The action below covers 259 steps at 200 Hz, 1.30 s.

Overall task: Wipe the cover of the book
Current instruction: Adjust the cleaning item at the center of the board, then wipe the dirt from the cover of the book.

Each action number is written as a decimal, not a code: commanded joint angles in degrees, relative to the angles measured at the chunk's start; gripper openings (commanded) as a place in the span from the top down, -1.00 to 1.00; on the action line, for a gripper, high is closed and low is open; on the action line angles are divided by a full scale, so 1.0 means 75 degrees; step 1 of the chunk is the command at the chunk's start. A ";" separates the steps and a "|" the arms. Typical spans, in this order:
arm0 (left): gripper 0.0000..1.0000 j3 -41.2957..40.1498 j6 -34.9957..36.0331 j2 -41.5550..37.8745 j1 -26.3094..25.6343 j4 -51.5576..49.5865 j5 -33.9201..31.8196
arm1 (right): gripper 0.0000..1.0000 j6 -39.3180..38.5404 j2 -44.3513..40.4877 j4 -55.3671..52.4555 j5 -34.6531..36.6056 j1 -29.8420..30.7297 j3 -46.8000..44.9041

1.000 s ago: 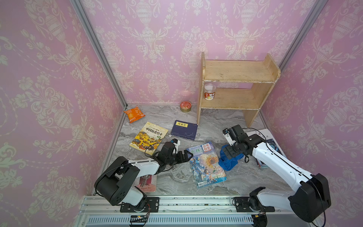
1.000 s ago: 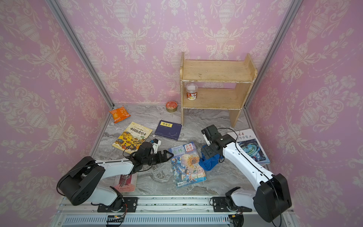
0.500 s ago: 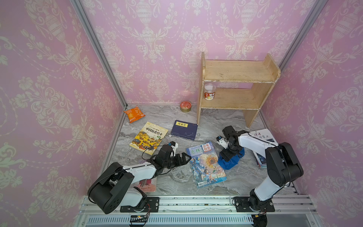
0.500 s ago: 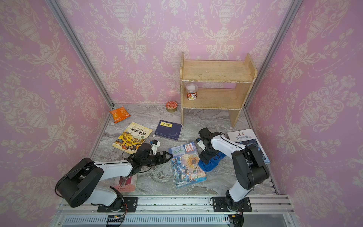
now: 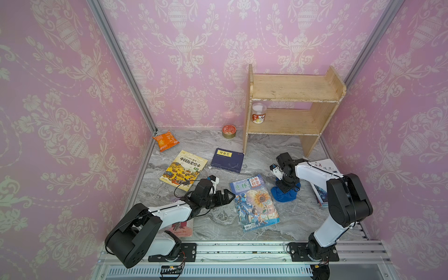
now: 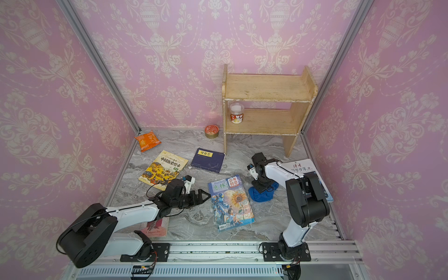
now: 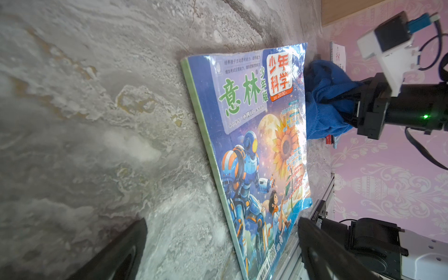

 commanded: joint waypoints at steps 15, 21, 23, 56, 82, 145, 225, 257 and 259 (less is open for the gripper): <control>-0.99 -0.0029 0.0081 -0.0216 -0.0071 -0.0509 0.0039 | 1.00 0.0733 -0.0454 0.0100 0.0588 -0.0065 -0.0129; -0.99 -0.0042 0.0066 -0.0228 -0.0082 -0.0525 0.0034 | 1.00 0.0839 -0.0701 -0.0007 0.0525 -0.0047 0.0022; -0.99 -0.0045 0.0064 -0.0235 -0.0089 -0.0530 0.0028 | 1.00 0.0912 -0.0817 -0.0052 0.0488 -0.0026 0.0083; -0.99 -0.0132 -0.0114 -0.0149 -0.0318 -0.0300 0.0065 | 1.00 0.1869 -0.1836 -0.0796 0.0408 0.0593 0.0816; -0.99 -0.0295 -0.0460 -0.0043 -0.0570 0.0261 0.0037 | 1.00 0.2693 -0.2373 -0.1106 0.0703 0.1939 0.1065; -0.99 -0.0462 -0.0948 0.0509 -0.1045 0.0909 -0.0369 | 1.00 0.5774 -0.4000 0.0516 -0.1537 0.3234 -0.0231; -0.99 -0.0332 -0.1229 0.1237 -0.1197 0.1496 -0.0572 | 1.00 0.6341 -0.2205 0.1157 -0.1436 0.3093 -0.1398; -0.99 0.0105 -0.0960 0.1633 -0.1157 0.1460 -0.0599 | 1.00 0.6689 -0.0859 0.1235 -0.0694 0.3111 -0.1374; -0.99 0.0150 -0.0949 0.1657 -0.1158 0.1461 -0.0596 | 1.00 0.6691 -0.0837 0.1249 -0.0697 0.3111 -0.1379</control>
